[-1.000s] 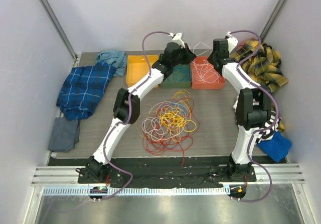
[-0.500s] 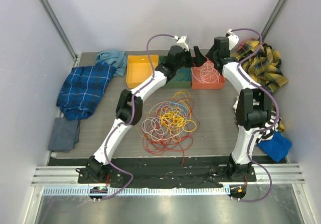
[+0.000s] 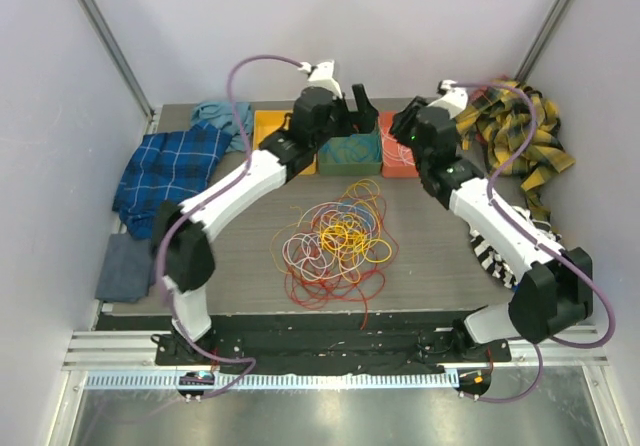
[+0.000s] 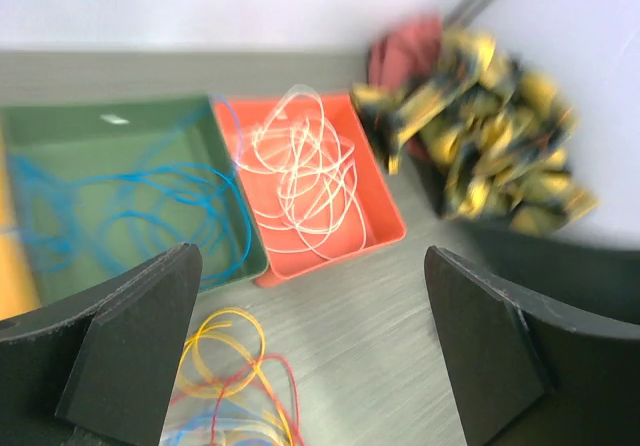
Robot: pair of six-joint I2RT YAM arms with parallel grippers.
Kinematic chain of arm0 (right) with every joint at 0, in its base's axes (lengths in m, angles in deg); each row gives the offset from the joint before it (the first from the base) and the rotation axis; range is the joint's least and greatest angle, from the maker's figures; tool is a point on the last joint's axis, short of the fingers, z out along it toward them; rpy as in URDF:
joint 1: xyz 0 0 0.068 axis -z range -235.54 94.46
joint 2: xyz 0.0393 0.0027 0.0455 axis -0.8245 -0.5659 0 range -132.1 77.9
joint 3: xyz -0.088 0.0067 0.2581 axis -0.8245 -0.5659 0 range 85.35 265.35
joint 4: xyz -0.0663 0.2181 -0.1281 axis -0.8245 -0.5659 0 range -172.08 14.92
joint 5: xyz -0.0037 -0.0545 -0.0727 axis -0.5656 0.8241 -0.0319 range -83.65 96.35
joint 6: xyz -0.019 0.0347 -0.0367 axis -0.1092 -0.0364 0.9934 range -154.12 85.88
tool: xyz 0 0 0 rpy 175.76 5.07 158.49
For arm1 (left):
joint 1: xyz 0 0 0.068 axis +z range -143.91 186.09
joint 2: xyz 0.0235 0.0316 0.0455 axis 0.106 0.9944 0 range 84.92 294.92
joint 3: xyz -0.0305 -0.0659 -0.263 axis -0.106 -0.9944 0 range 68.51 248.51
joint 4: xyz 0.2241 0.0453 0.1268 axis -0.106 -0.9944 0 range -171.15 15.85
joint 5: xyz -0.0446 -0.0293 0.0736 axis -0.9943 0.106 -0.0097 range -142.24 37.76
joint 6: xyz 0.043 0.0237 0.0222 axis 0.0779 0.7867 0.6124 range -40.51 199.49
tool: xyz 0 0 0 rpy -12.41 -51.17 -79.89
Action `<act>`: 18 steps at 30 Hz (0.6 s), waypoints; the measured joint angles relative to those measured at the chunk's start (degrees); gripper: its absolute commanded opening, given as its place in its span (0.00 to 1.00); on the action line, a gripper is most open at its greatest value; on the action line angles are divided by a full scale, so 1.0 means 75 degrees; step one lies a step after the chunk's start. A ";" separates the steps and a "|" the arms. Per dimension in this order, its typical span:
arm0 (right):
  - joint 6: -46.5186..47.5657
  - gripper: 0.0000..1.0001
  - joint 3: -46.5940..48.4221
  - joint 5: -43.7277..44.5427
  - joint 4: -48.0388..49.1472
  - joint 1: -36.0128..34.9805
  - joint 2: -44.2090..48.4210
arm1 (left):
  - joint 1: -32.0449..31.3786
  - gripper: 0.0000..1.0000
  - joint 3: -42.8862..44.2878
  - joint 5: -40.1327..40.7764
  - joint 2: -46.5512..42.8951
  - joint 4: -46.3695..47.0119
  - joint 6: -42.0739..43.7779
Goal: Untangle the cables
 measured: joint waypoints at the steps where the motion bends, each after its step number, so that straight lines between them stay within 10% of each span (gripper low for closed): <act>1: 0.0035 0.41 -0.0227 0.0061 0.0082 -0.0198 0.0152 | -0.0102 1.00 -0.0236 0.0361 -0.0495 -0.0128 0.0090; 10: 0.0146 0.36 -0.2407 0.0026 0.0157 -0.1641 0.0353 | -0.0860 1.00 -0.2707 0.2669 -0.3678 -0.1941 -0.0213; 18: 0.0233 0.39 -0.3127 0.0070 -0.0332 -0.2261 0.0790 | -0.0743 1.00 -0.5747 0.2439 -0.4913 -0.3232 -0.0688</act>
